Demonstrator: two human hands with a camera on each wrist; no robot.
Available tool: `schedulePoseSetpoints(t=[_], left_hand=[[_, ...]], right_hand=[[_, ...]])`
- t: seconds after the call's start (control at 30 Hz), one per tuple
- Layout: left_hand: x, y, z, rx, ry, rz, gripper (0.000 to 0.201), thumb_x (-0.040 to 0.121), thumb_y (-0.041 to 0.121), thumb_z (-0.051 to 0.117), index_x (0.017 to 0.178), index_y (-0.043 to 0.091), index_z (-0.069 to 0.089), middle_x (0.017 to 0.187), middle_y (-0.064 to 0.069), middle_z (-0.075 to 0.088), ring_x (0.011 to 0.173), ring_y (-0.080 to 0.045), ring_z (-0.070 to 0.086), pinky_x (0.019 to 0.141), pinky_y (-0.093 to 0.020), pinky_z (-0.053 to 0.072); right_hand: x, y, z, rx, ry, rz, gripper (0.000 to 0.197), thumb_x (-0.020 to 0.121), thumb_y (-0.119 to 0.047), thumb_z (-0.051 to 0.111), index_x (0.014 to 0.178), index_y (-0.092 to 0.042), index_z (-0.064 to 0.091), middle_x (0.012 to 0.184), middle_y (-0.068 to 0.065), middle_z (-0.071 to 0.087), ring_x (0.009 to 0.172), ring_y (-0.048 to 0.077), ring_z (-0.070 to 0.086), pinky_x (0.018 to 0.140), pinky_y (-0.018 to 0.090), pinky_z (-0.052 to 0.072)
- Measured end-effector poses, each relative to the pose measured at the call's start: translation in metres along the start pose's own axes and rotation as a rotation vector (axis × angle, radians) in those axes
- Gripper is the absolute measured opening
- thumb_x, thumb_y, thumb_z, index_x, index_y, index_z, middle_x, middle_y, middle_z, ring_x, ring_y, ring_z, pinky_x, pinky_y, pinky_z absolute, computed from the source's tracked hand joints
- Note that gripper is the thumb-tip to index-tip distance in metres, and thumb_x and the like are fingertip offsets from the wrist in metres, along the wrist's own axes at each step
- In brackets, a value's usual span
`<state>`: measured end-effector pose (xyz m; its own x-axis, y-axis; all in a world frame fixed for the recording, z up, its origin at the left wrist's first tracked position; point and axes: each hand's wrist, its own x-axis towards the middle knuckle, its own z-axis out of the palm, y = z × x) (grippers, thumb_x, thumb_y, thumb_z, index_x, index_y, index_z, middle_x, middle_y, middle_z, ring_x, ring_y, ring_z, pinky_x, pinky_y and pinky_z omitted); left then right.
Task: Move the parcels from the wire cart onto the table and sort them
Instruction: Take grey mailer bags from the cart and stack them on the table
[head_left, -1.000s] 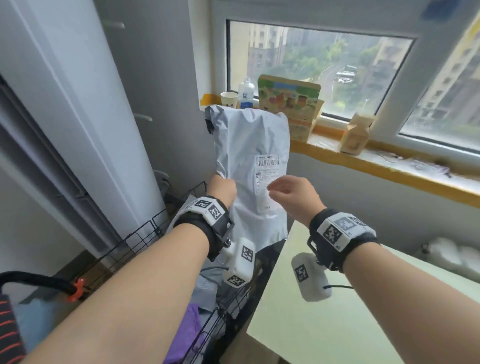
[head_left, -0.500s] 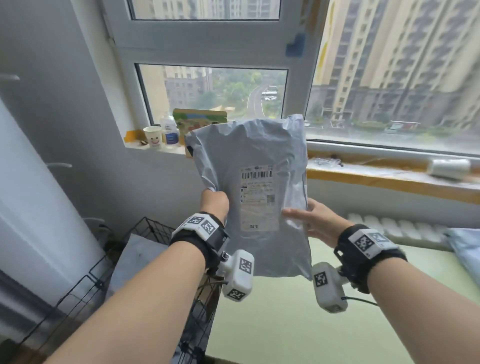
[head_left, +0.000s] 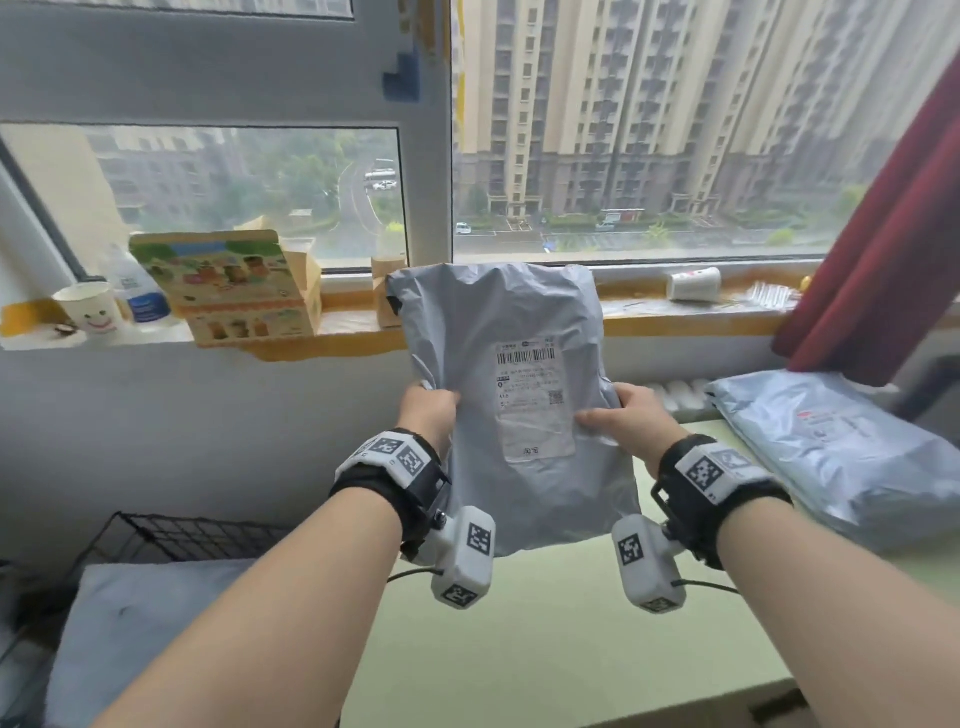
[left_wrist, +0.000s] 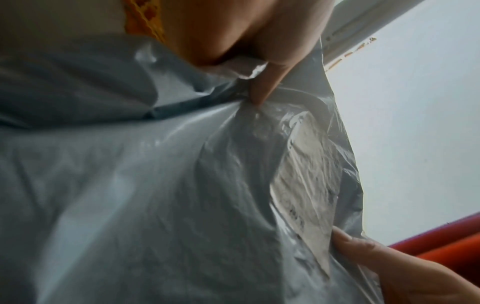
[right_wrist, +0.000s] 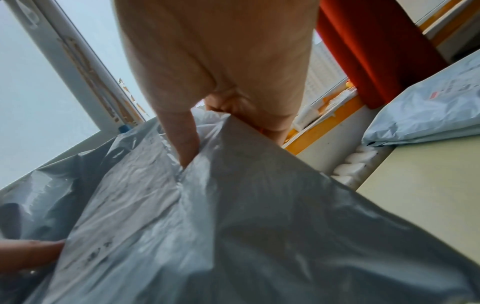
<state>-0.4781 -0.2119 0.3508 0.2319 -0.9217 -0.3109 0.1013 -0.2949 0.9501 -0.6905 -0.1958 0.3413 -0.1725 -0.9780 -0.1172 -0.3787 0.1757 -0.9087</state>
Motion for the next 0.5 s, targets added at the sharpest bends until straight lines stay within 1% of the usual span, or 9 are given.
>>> schedulePoseSetpoints(t=[0.03,0.07,0.13,0.2,0.27,0.33,0.4,0.43,0.5], left_hand=[[-0.002,0.002,0.006,0.004,-0.022,0.007,0.018,0.09,-0.005,0.051,0.08,0.01,0.048,0.08,-0.012,0.058,0.066,-0.023,0.056,0.072,-0.035,0.051],[-0.005,0.003,0.012,0.01,-0.049,0.012,0.016,0.089,-0.005,0.054,0.082,0.008,0.049,0.082,-0.011,0.058,0.065,-0.022,0.056,0.069,-0.034,0.049],[-0.011,0.004,0.026,0.047,-0.096,0.023,0.014,0.088,-0.003,0.058,0.093,0.006,0.049,0.087,-0.011,0.058,0.072,-0.024,0.057,0.069,-0.033,0.047],[-0.012,0.001,0.04,0.104,-0.127,0.022,0.018,0.086,-0.001,0.062,0.099,0.005,0.051,0.084,-0.01,0.056,0.075,-0.024,0.056,0.07,-0.033,0.047],[-0.007,-0.003,0.057,0.158,-0.136,0.029,0.023,0.082,0.0,0.066,0.103,-0.001,0.055,0.091,-0.015,0.061,0.082,-0.026,0.058,0.076,-0.035,0.05],[-0.001,-0.008,0.076,0.205,-0.133,0.046,0.028,0.079,-0.002,0.068,0.105,-0.003,0.056,0.103,-0.019,0.063,0.088,-0.028,0.06,0.084,-0.037,0.052],[0.004,-0.012,0.098,0.25,-0.128,0.049,0.035,0.078,-0.002,0.067,0.111,-0.004,0.056,0.103,-0.017,0.063,0.092,-0.029,0.061,0.088,-0.038,0.051],[0.007,-0.015,0.11,0.263,-0.129,0.049,0.035,0.078,-0.002,0.067,0.111,-0.003,0.056,0.104,-0.016,0.063,0.094,-0.03,0.061,0.09,-0.039,0.051],[0.013,-0.021,0.136,0.278,-0.128,0.056,0.03,0.075,-0.001,0.069,0.102,0.002,0.057,0.109,-0.017,0.065,0.099,-0.031,0.063,0.091,-0.039,0.051]], right_hand=[[0.002,0.003,-0.006,-0.014,0.026,0.002,0.016,0.078,-0.005,0.073,0.092,-0.002,0.068,0.087,0.011,0.07,0.076,0.023,0.065,0.077,0.037,0.054],[0.003,0.006,-0.012,-0.027,0.048,0.006,0.017,0.077,-0.006,0.074,0.093,-0.003,0.068,0.089,0.012,0.071,0.08,0.025,0.067,0.081,0.04,0.055],[0.004,0.011,-0.025,-0.044,0.084,0.014,0.019,0.078,-0.007,0.074,0.096,-0.004,0.068,0.092,0.011,0.072,0.086,0.028,0.068,0.085,0.043,0.055],[0.004,0.016,-0.04,-0.077,0.132,0.009,0.019,0.079,-0.007,0.073,0.097,-0.002,0.067,0.093,0.012,0.07,0.085,0.027,0.066,0.085,0.042,0.053],[0.008,0.022,-0.058,-0.086,0.173,0.002,0.018,0.08,-0.007,0.072,0.095,-0.001,0.066,0.09,0.013,0.069,0.084,0.028,0.064,0.083,0.042,0.053],[0.012,0.032,-0.078,-0.124,0.207,0.009,0.016,0.08,-0.008,0.072,0.093,-0.001,0.065,0.084,0.009,0.066,0.081,0.025,0.061,0.077,0.036,0.05],[0.018,0.043,-0.099,-0.133,0.239,0.018,0.019,0.08,-0.007,0.072,0.096,0.001,0.066,0.087,0.01,0.066,0.081,0.023,0.059,0.077,0.034,0.048],[0.022,0.049,-0.111,-0.131,0.251,0.021,0.021,0.08,-0.007,0.071,0.098,0.002,0.067,0.09,0.013,0.068,0.082,0.023,0.06,0.078,0.036,0.049],[0.033,0.06,-0.134,-0.142,0.267,0.023,0.021,0.08,-0.006,0.071,0.098,0.003,0.067,0.095,0.017,0.07,0.084,0.027,0.063,0.082,0.039,0.051]])
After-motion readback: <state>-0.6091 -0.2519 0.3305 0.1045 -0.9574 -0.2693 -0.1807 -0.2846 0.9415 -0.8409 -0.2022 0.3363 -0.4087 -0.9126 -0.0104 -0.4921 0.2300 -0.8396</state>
